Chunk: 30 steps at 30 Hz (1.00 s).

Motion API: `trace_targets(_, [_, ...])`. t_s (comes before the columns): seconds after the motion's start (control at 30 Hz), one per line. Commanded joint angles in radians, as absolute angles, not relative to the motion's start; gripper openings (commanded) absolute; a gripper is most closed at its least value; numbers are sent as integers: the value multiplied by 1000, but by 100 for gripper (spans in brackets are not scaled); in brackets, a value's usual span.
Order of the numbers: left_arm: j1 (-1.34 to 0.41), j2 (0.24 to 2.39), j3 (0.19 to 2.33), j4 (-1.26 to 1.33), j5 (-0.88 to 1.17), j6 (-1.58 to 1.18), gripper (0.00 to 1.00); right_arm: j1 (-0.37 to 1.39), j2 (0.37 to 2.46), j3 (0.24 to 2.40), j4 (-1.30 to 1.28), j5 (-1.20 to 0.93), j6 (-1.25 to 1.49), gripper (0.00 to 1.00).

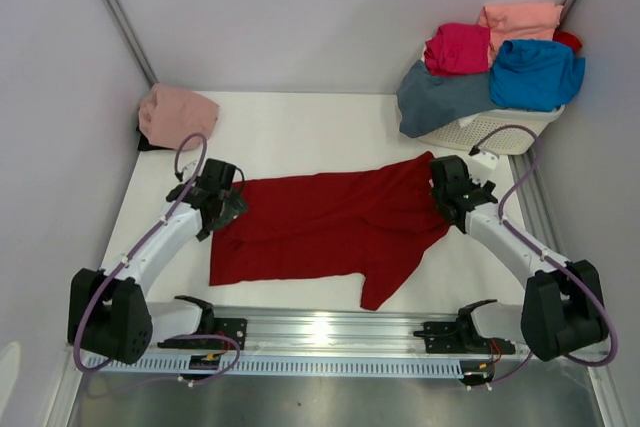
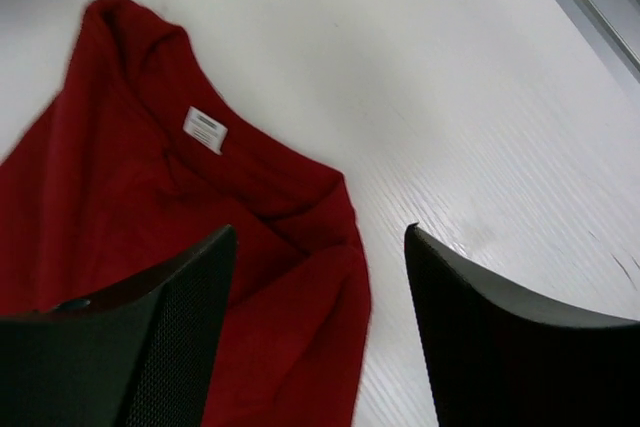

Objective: Fold and stack the t-shirts
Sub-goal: Fold the flattened tshirt in 1/3 of the way

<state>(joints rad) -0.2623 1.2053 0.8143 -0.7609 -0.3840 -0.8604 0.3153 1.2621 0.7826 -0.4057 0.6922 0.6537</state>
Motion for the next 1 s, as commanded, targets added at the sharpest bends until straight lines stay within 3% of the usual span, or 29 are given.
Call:
trace_targets(0.0, [-216,1268,888,-690,-383,-844,91,311,1343,870,-325,695,649,71])
trace_targets(0.2, [-134,1437,977,-690,-339,-854,90,330,1508,945,-302,686,666,70])
trace_targets(0.47, [-58,1735,1158,-696,-209,-779,80,351,1471,899,-267,675,657,70])
trace_targets(0.63, [-52,1767,1163,-661,-173,-764,75,362,1447,867,-265,675,657,69])
trace_targets(0.83, [-37,1772,1170,-641,-129,-750,59,385,1450,850,-267,681,666,69])
trace_targets(0.97, [-35,1776,1175,-632,-117,-739,41,391,1456,851,-270,686,669,68])
